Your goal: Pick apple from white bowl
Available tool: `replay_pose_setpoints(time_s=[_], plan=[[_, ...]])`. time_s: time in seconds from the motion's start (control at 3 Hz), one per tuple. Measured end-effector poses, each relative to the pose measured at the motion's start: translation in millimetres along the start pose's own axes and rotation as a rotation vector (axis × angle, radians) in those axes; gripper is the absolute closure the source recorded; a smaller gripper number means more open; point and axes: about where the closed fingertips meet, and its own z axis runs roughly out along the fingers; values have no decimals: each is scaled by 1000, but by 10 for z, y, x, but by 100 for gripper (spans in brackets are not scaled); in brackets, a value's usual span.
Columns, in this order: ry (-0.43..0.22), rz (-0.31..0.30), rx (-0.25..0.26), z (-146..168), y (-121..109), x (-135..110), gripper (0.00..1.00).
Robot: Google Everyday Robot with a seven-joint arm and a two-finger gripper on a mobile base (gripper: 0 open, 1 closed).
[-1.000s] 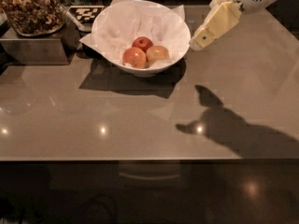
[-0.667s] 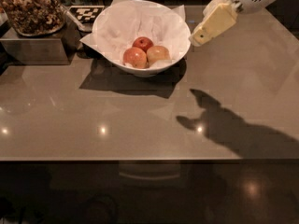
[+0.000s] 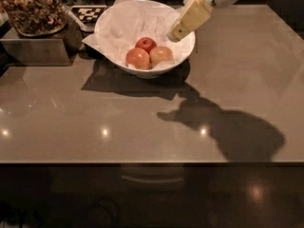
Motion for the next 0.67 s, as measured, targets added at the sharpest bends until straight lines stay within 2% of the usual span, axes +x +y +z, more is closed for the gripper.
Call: replay_pose_setpoints(time_s=[0.33,0.67], plan=[[-7,-19,-16,206,-107,-127,23],[-1,-5,-19,365,-265,-81,22]])
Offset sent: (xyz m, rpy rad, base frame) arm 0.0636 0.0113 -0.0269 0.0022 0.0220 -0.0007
